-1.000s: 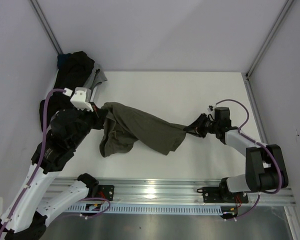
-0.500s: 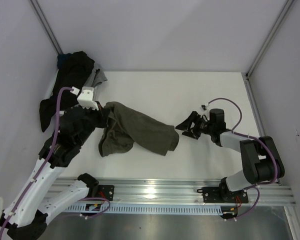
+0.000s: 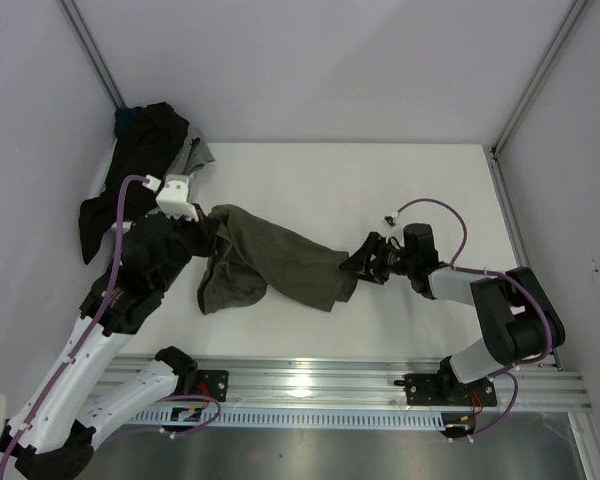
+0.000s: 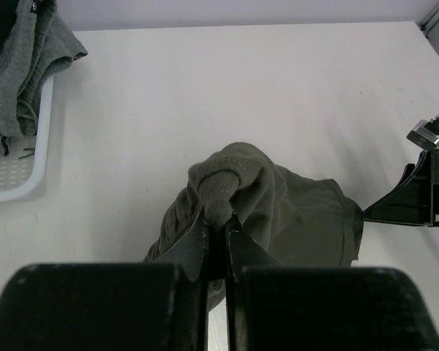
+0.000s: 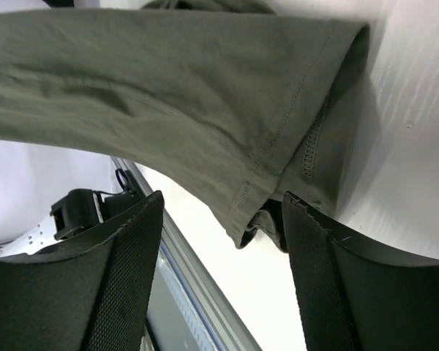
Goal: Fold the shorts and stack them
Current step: Flatten the shorts out
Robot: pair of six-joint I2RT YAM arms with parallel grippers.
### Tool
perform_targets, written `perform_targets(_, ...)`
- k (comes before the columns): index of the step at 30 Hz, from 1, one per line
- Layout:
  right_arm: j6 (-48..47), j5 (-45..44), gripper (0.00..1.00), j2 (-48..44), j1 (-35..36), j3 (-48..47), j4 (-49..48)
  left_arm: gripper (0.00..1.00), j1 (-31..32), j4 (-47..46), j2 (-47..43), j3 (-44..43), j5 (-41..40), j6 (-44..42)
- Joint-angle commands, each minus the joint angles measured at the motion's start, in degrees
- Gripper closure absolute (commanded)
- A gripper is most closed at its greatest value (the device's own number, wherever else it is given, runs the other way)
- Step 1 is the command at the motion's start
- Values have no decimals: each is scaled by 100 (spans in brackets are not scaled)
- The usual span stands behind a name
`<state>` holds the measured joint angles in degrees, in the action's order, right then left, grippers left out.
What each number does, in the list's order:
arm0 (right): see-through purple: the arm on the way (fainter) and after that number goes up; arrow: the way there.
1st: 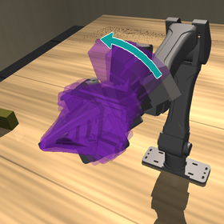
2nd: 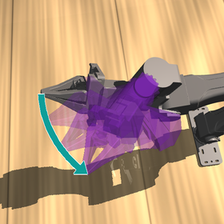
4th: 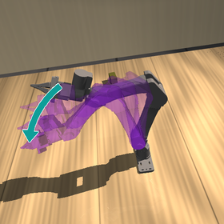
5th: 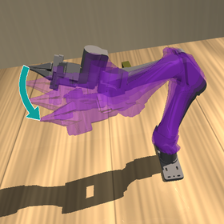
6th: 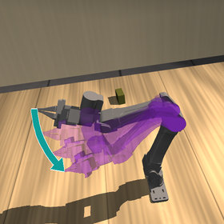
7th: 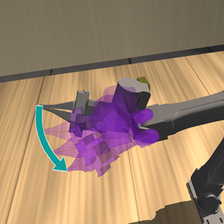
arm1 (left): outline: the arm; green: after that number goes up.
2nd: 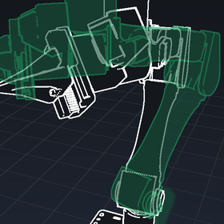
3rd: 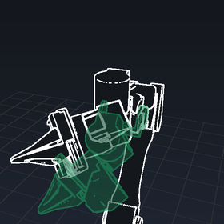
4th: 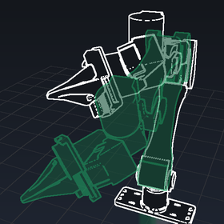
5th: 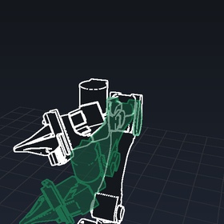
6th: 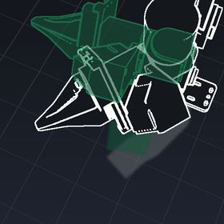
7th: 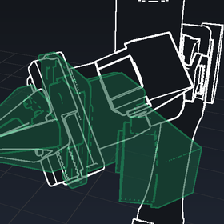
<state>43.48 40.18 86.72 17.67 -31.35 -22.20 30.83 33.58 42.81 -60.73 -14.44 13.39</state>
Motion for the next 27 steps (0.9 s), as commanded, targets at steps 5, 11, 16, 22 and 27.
perform_targets(5,20,-116,34,442,149,24,-698,100,-7,-291,-80,-62,-147,-170)
perform_targets(11,213,7,40,802,166,94,-1522,100,-7,-291,-97,-70,-112,-161)
perform_targets(16,292,-46,43,829,254,112,-1832,100,-7,-309,-71,-53,-33,-161)
perform_targets(22,477,16,52,873,342,112,-2149,100,2,-309,-62,-35,-42,-152)
perform_targets(27,451,-28,55,829,412,68,-1939,100,-7,-308,-79,-35,-50,-161)
